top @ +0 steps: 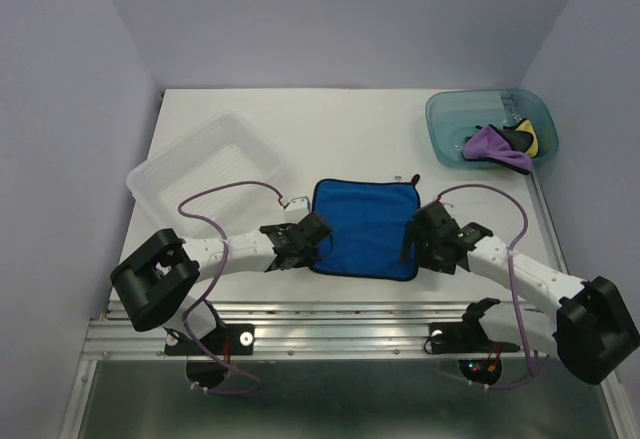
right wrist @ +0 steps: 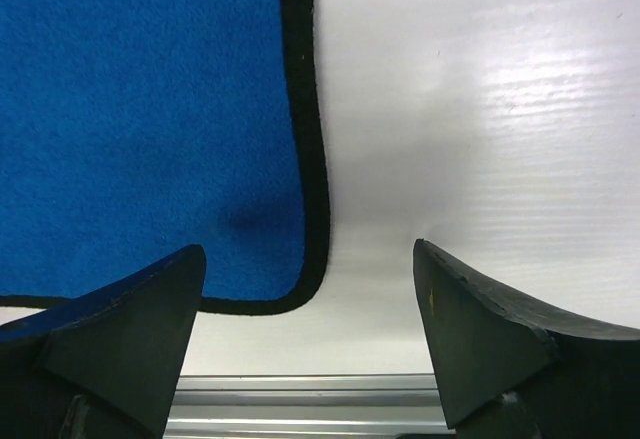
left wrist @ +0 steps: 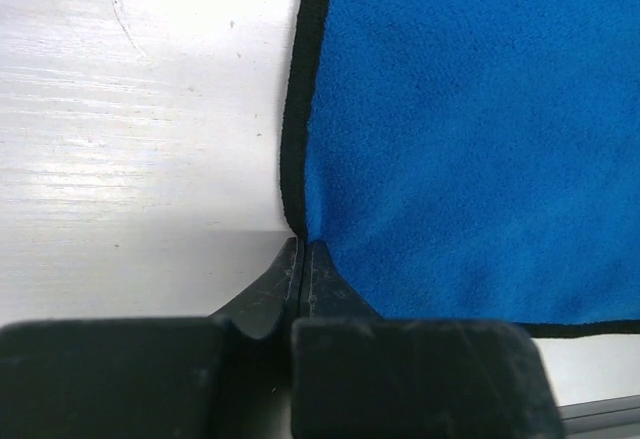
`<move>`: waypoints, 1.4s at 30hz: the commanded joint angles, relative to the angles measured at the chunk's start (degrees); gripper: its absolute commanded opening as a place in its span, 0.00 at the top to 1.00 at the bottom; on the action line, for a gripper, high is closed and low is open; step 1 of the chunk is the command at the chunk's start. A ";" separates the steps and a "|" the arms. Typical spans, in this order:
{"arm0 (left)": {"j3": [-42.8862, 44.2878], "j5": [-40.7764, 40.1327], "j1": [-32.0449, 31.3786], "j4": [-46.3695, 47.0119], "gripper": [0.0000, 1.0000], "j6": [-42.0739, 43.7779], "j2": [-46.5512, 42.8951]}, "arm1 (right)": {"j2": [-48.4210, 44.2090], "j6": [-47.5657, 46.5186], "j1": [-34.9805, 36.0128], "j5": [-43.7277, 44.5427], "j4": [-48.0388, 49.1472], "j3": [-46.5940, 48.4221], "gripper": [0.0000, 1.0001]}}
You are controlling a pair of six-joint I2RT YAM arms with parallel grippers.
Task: Fold and stack the towels
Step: Flatten out the crumpled towel
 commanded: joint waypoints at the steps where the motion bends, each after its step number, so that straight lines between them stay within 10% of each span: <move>1: -1.45 0.27 -0.57 -1.74 1.00 0.56 -0.95 | 1.79 3.39 3.34 4.02 -2.66 2.82 0.12; 31: -2.59 1.06 -1.36 0.89 1.00 0.91 -1.48 | 5.13 5.42 3.95 1.21 5.51 -3.86 0.79; 35: -2.85 1.15 -1.36 1.42 1.00 1.00 -3.93 | -0.46 5.07 3.95 1.47 4.81 -3.17 0.99; 42: -1.71 0.09 -1.45 1.33 1.00 4.76 -15.60 | -15.15 0.94 3.95 -1.43 0.26 4.47 0.99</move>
